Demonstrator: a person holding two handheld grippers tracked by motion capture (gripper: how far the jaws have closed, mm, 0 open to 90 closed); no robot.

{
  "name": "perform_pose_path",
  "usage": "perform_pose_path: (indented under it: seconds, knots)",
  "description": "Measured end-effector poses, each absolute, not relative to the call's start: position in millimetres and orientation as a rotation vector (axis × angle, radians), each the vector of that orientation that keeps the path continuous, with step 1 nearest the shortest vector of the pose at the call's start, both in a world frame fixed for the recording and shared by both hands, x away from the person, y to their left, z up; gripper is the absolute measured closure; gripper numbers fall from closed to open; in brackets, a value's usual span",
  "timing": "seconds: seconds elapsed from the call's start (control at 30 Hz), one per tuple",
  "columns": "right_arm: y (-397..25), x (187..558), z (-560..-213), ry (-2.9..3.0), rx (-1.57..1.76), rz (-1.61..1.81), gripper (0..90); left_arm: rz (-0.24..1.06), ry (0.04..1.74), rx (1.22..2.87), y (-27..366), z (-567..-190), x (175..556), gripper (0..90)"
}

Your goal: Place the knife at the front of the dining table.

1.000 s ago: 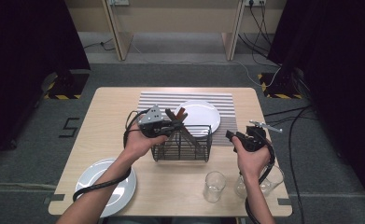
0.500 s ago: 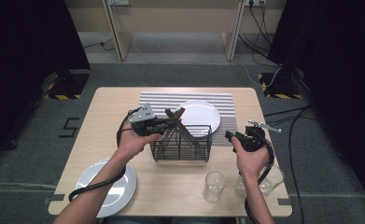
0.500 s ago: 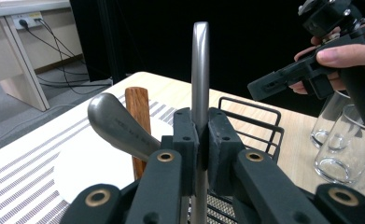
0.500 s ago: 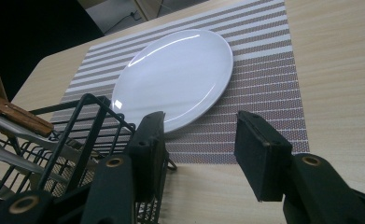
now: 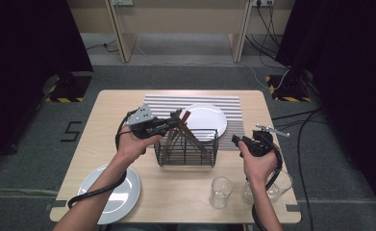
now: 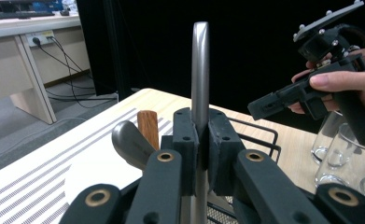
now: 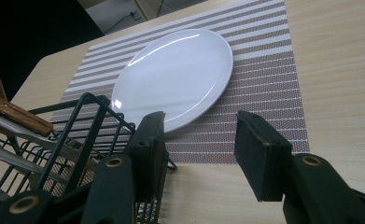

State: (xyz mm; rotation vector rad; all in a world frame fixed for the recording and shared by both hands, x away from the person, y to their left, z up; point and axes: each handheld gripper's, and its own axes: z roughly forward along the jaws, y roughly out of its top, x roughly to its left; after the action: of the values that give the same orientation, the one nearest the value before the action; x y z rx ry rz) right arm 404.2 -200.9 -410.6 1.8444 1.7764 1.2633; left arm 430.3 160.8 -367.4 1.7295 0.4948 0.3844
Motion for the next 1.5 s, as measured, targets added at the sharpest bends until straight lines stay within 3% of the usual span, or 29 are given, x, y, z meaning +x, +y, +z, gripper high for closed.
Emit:
perform_pose_path:
  seconds: [1.5]
  knots:
    - [-202, 402, -408, 1.754, 1.827, 1.283, 52.9, 0.453, 0.467, 1.63, 165, -338, 429, 83.2]
